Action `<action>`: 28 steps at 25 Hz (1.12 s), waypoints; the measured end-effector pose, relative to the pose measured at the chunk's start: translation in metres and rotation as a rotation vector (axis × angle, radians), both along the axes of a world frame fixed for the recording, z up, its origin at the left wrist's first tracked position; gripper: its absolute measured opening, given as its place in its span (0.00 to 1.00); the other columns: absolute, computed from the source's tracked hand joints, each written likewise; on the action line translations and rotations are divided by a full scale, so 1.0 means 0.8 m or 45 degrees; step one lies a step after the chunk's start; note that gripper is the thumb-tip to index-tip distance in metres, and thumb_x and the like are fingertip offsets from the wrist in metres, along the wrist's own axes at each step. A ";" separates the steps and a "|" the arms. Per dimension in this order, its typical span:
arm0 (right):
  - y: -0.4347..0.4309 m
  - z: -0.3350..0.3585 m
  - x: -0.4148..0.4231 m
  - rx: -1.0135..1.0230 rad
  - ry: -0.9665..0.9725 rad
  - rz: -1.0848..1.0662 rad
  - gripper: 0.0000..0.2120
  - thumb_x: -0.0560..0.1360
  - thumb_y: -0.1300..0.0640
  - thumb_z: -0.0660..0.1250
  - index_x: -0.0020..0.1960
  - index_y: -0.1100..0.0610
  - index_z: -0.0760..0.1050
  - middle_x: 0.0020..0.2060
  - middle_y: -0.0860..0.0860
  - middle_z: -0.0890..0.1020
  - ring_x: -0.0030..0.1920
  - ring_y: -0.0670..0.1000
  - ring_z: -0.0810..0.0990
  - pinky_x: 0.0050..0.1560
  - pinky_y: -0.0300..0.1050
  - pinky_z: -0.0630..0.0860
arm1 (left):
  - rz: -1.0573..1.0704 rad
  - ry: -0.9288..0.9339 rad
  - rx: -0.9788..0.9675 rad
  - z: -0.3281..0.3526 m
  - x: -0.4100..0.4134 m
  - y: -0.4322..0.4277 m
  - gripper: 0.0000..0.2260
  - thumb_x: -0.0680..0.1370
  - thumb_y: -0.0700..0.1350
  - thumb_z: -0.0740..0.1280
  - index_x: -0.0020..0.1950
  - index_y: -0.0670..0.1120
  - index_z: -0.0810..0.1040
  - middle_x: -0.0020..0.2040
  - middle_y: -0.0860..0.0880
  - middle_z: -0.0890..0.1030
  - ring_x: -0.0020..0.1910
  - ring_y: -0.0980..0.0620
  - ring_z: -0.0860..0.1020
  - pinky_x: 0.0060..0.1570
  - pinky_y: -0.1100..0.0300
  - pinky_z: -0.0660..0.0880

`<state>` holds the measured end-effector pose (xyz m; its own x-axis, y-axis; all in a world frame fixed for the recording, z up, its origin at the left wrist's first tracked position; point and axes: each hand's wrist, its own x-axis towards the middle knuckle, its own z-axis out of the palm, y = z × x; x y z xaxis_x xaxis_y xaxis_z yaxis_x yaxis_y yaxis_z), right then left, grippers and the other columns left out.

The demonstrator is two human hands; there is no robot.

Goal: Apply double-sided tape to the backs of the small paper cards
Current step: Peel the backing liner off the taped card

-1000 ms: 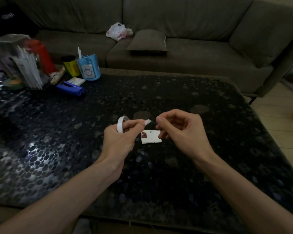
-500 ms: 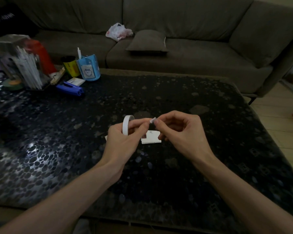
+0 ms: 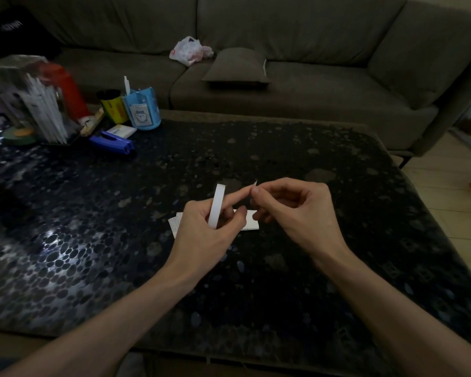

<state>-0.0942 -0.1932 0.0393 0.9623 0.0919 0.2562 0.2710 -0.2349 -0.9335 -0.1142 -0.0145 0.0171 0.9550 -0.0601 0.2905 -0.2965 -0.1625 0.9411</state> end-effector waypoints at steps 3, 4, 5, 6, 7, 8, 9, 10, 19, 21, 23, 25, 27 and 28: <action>0.000 0.001 0.001 0.045 0.016 0.008 0.03 0.78 0.56 0.74 0.51 0.53 0.86 0.42 0.46 0.88 0.40 0.47 0.88 0.41 0.37 0.82 | 0.005 -0.046 0.047 -0.005 0.002 0.000 0.17 0.81 0.39 0.71 0.65 0.58 0.83 0.33 0.46 0.80 0.31 0.46 0.78 0.37 0.58 0.79; 0.000 0.001 0.001 0.057 0.021 0.010 0.03 0.78 0.56 0.74 0.50 0.53 0.86 0.42 0.46 0.88 0.40 0.47 0.88 0.40 0.36 0.82 | 0.005 -0.059 0.055 -0.006 0.003 0.001 0.17 0.81 0.38 0.70 0.65 0.57 0.83 0.31 0.47 0.78 0.28 0.51 0.75 0.34 0.61 0.76; -0.001 0.001 0.001 0.067 0.024 0.010 0.03 0.78 0.57 0.74 0.50 0.54 0.86 0.42 0.47 0.88 0.40 0.48 0.88 0.40 0.36 0.82 | 0.005 -0.070 0.060 -0.007 0.004 0.001 0.17 0.81 0.38 0.70 0.65 0.56 0.83 0.29 0.50 0.75 0.27 0.56 0.72 0.32 0.65 0.73; -0.001 0.001 0.001 0.071 0.023 0.010 0.03 0.78 0.58 0.74 0.50 0.55 0.86 0.41 0.47 0.88 0.39 0.48 0.88 0.40 0.37 0.82 | 0.005 -0.077 0.065 -0.008 0.004 0.001 0.17 0.81 0.37 0.70 0.65 0.56 0.83 0.28 0.54 0.72 0.26 0.59 0.70 0.31 0.68 0.70; -0.001 0.001 0.001 0.074 0.022 0.010 0.03 0.78 0.59 0.74 0.50 0.55 0.86 0.41 0.48 0.88 0.39 0.49 0.88 0.39 0.37 0.82 | 0.007 -0.082 0.072 -0.009 0.005 0.001 0.17 0.81 0.37 0.70 0.66 0.55 0.84 0.27 0.57 0.71 0.26 0.60 0.69 0.31 0.70 0.68; -0.001 0.002 0.001 0.078 0.020 0.012 0.03 0.78 0.59 0.74 0.50 0.56 0.86 0.41 0.48 0.88 0.39 0.49 0.88 0.39 0.37 0.82 | 0.006 -0.085 0.077 -0.009 0.005 0.001 0.17 0.81 0.37 0.70 0.66 0.54 0.84 0.27 0.58 0.70 0.25 0.61 0.68 0.30 0.70 0.67; -0.001 0.003 0.001 0.082 0.020 0.017 0.03 0.78 0.58 0.74 0.50 0.55 0.86 0.41 0.48 0.88 0.39 0.49 0.88 0.39 0.37 0.82 | 0.005 -0.089 0.082 -0.010 0.006 0.001 0.17 0.81 0.37 0.70 0.66 0.53 0.84 0.27 0.58 0.70 0.25 0.61 0.68 0.30 0.70 0.67; -0.001 0.004 0.000 0.086 0.020 0.021 0.02 0.78 0.58 0.74 0.49 0.55 0.86 0.41 0.48 0.88 0.39 0.48 0.88 0.40 0.36 0.82 | 0.005 -0.093 0.090 -0.010 0.005 0.001 0.17 0.81 0.37 0.70 0.66 0.53 0.83 0.27 0.58 0.71 0.25 0.61 0.68 0.30 0.70 0.67; -0.001 0.006 0.000 0.079 0.019 0.013 0.03 0.78 0.60 0.74 0.48 0.55 0.86 0.40 0.48 0.88 0.38 0.48 0.88 0.40 0.36 0.83 | 0.054 -0.073 0.181 -0.013 0.002 0.001 0.11 0.80 0.38 0.71 0.61 0.46 0.86 0.26 0.60 0.71 0.25 0.60 0.70 0.31 0.67 0.67; -0.002 0.007 0.000 0.059 0.017 0.015 0.03 0.78 0.60 0.73 0.48 0.55 0.86 0.41 0.47 0.88 0.39 0.48 0.88 0.40 0.37 0.83 | 0.044 -0.105 0.187 -0.009 0.000 0.000 0.16 0.80 0.38 0.71 0.66 0.52 0.83 0.27 0.59 0.71 0.26 0.59 0.69 0.30 0.67 0.67; -0.002 0.008 -0.001 0.057 0.016 0.017 0.03 0.78 0.61 0.73 0.48 0.55 0.86 0.41 0.47 0.88 0.39 0.48 0.88 0.41 0.36 0.82 | 0.043 -0.110 0.188 -0.007 0.000 0.000 0.17 0.80 0.39 0.71 0.67 0.54 0.83 0.27 0.58 0.71 0.26 0.57 0.70 0.29 0.65 0.66; -0.003 0.009 -0.002 0.043 0.003 0.017 0.04 0.78 0.61 0.73 0.48 0.54 0.86 0.41 0.47 0.88 0.39 0.47 0.88 0.41 0.36 0.83 | 0.050 -0.108 0.190 -0.009 0.000 0.001 0.17 0.80 0.39 0.70 0.67 0.54 0.83 0.27 0.59 0.71 0.27 0.54 0.72 0.28 0.61 0.68; -0.003 0.010 -0.004 0.020 -0.014 0.016 0.04 0.77 0.61 0.74 0.47 0.52 0.85 0.41 0.45 0.88 0.39 0.46 0.88 0.41 0.36 0.82 | 0.063 -0.086 0.209 -0.010 0.000 0.001 0.11 0.80 0.39 0.71 0.59 0.50 0.87 0.27 0.57 0.73 0.25 0.57 0.70 0.28 0.63 0.68; -0.002 0.010 -0.004 0.008 -0.024 0.016 0.04 0.77 0.60 0.74 0.47 0.51 0.85 0.41 0.44 0.88 0.39 0.46 0.88 0.42 0.36 0.82 | 0.069 -0.063 0.236 -0.010 -0.001 0.001 0.05 0.79 0.39 0.71 0.49 0.47 0.87 0.28 0.54 0.76 0.24 0.57 0.70 0.28 0.64 0.68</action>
<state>-0.0975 -0.1951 0.0475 0.9561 0.1021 0.2745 0.2910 -0.2253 -0.9298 -0.1149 -0.0138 0.0088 0.9432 -0.0657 0.3258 -0.3276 -0.3483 0.8783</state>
